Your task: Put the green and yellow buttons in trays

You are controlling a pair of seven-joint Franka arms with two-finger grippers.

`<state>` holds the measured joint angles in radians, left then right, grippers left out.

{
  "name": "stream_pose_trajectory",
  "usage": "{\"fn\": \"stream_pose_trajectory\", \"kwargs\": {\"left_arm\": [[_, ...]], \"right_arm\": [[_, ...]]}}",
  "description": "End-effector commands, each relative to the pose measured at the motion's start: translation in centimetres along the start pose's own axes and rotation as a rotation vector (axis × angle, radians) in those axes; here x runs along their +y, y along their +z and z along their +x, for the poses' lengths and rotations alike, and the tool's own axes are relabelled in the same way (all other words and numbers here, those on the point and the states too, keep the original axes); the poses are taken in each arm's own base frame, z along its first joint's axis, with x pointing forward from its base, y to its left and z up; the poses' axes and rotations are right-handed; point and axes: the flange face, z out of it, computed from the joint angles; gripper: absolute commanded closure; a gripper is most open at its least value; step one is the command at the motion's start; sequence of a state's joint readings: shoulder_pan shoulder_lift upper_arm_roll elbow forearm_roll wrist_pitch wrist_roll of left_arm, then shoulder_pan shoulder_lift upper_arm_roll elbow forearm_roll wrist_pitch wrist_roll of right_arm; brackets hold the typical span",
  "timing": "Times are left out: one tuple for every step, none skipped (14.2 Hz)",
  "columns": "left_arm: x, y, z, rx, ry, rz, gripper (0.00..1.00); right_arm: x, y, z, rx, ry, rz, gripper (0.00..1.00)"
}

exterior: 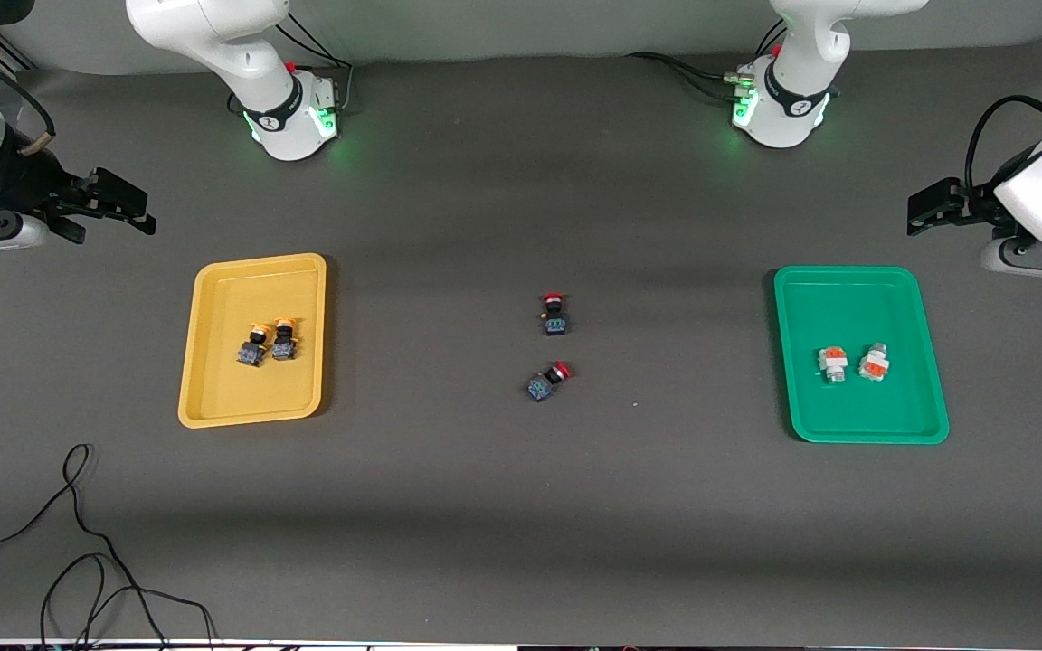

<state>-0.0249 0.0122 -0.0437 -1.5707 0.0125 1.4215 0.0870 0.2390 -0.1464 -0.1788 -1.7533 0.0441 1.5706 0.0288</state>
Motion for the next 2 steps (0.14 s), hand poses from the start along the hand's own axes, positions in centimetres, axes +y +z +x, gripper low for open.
{"fn": "stream_pose_trajectory", "kwargs": {"left_arm": [[0.02,-0.76,-0.62,0.011,-0.002,0.000,0.00],[0.02,-0.76,-0.57,0.011,-0.001,0.000,0.00]], "right_arm": [[-0.31,-0.28,-0.61,0.002,0.020,-0.011,0.00],[-0.48,-0.35,-0.61,0.004,0.025,-0.012,0.00]]}}
